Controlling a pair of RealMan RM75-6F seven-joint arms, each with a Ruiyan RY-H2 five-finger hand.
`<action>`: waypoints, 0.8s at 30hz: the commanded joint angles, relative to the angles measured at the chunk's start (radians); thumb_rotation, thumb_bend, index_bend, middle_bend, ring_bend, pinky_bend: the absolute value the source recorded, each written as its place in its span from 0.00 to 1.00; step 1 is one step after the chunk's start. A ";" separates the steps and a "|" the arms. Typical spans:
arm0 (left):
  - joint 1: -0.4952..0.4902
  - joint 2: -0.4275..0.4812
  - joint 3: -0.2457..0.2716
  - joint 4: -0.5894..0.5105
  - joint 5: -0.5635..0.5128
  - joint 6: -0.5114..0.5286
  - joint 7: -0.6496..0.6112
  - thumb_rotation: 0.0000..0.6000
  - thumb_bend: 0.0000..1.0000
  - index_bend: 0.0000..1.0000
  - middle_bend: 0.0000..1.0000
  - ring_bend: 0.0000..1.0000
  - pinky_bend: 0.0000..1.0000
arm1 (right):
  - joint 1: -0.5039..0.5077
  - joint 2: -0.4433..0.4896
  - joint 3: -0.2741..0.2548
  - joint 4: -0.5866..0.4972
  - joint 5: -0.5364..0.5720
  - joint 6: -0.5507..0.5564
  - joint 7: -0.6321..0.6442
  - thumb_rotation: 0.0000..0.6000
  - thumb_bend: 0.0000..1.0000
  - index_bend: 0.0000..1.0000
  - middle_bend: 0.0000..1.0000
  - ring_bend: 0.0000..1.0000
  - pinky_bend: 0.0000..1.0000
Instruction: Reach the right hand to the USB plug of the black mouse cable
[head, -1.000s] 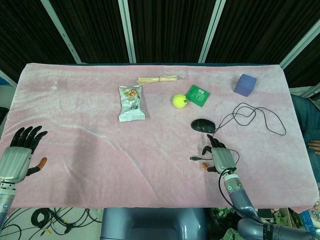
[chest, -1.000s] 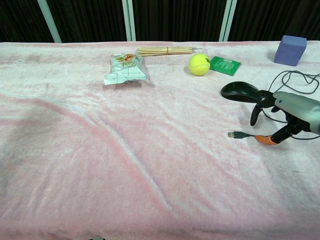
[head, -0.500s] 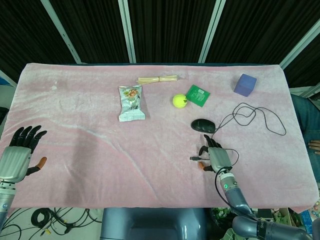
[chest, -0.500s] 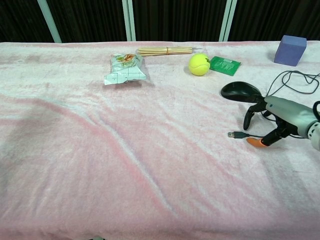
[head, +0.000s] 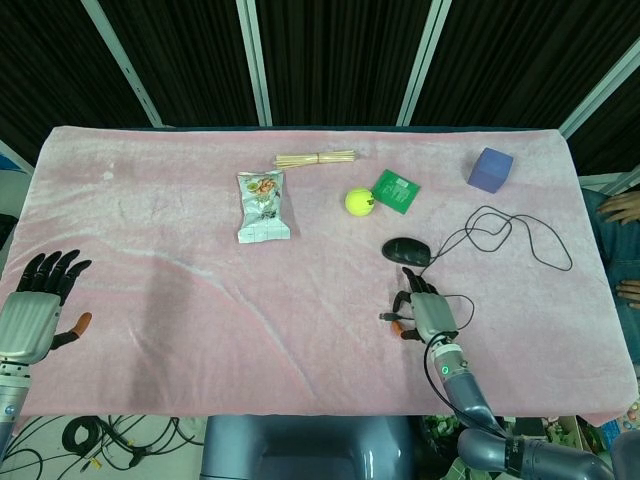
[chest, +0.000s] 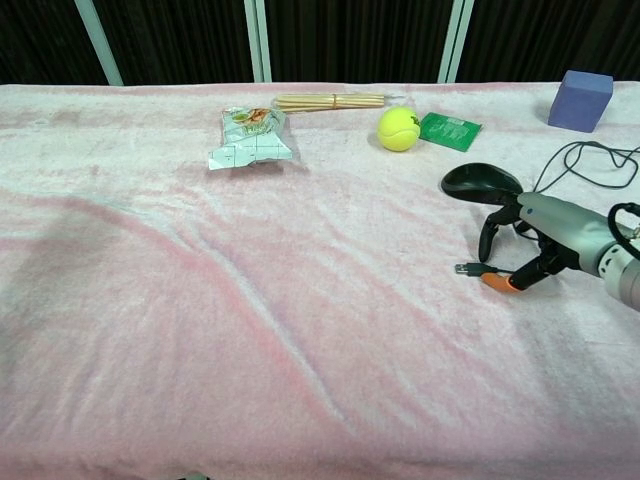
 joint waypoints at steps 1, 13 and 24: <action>0.001 -0.001 -0.002 -0.001 -0.002 0.000 0.003 1.00 0.31 0.13 0.05 0.00 0.00 | 0.004 -0.004 0.000 0.006 0.003 -0.005 -0.001 1.00 0.26 0.54 0.00 0.08 0.15; 0.004 -0.002 -0.005 -0.007 -0.013 -0.008 0.015 1.00 0.31 0.13 0.05 0.00 0.00 | 0.012 -0.005 0.001 0.007 0.016 -0.018 -0.003 1.00 0.30 0.60 0.00 0.08 0.15; 0.007 0.000 -0.010 -0.008 -0.018 -0.010 0.012 1.00 0.31 0.13 0.05 0.00 0.00 | -0.033 0.107 0.035 -0.137 -0.101 0.089 0.085 1.00 0.32 0.61 0.00 0.08 0.15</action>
